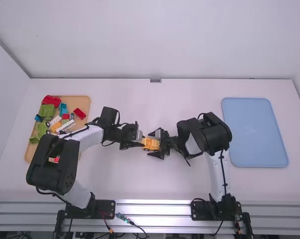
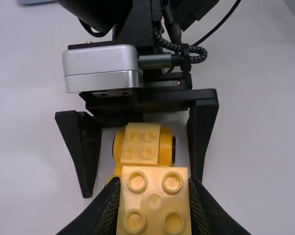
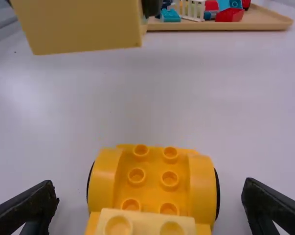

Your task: Assemble lego blocks to make yellow taxi

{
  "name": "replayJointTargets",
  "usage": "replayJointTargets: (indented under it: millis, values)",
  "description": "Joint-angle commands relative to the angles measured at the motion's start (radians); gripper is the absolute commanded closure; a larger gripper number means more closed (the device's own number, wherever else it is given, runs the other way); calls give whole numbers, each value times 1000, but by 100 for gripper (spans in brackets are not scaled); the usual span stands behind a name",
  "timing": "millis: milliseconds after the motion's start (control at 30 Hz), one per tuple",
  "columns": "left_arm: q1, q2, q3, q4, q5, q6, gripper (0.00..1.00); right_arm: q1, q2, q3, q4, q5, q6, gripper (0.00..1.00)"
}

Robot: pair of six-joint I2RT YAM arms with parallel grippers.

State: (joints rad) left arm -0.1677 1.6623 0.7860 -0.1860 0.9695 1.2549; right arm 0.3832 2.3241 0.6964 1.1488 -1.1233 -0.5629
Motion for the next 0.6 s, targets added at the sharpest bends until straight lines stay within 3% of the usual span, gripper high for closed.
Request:
replayJointTargets:
  millis: [0, 300, 467, 567]
  values:
    - [4, 3, 5, -5, 29, -10, 98, 17, 30, -8, 15, -5, 10, 1]
    - [8, 32, 5, 10, 17, -10, 98, 31, 30, -173, 309, 281, 110, 1]
    - [5, 32, 6, 10, 14, -10, 98, 30, 30, -184, 305, 293, 110, 1]
    - [4, 33, 6, 6, 13, -8, 98, 29, 30, -122, 183, 248, 110, 1]
